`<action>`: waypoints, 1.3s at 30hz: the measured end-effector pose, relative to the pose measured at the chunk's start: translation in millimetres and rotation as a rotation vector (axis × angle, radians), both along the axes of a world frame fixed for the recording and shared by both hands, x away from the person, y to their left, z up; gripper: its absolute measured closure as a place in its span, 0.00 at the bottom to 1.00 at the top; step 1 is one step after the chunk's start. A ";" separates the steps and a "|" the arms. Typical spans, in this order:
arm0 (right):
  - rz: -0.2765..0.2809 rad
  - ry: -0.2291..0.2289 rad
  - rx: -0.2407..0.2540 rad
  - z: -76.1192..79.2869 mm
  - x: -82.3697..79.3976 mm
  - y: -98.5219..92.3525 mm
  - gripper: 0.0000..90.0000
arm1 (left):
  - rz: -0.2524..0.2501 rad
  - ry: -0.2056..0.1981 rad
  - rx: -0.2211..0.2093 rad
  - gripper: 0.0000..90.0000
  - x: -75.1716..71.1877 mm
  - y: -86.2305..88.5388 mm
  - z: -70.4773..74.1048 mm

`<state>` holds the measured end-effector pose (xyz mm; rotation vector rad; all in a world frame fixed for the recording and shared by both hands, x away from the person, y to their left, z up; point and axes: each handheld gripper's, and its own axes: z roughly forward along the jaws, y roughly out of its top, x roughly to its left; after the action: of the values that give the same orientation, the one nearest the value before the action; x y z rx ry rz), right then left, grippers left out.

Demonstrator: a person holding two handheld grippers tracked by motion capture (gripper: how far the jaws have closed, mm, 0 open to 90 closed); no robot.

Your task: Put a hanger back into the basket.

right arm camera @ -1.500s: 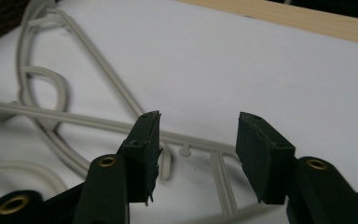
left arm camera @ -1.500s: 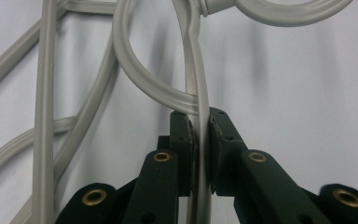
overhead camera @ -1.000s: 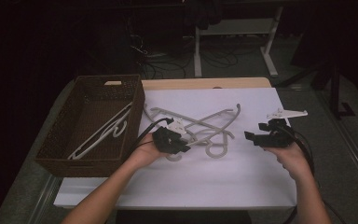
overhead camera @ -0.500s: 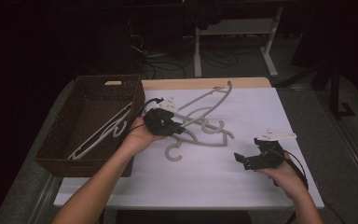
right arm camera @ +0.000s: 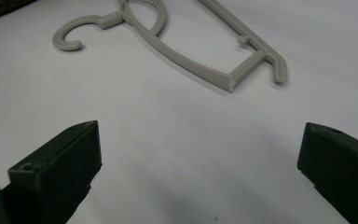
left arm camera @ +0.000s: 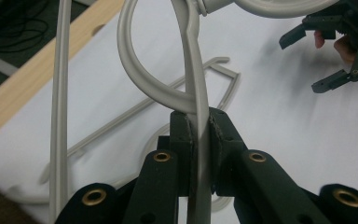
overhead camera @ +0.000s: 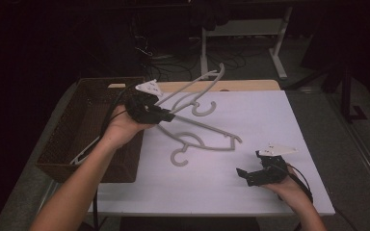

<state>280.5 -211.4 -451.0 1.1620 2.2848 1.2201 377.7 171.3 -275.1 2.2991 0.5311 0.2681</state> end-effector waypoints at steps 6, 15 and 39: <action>0.022 0.014 -0.016 -1.5 0.5 3.6 0.00 | 0.047 -0.015 -0.001 0.91 1.7 38.1 15.0; 0.011 0.017 -0.026 -2.9 3.1 0.9 0.00 | 0.123 -0.026 -0.029 0.91 -8.3 109.4 20.6; -0.005 0.018 -0.029 -3.5 7.2 -0.5 0.00 | 0.278 0.045 -0.020 0.91 -35.3 222.2 -25.2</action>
<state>287.8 -211.9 -454.5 1.1721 2.3034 1.1756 342.4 393.5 -300.3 2.2140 0.8748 0.3437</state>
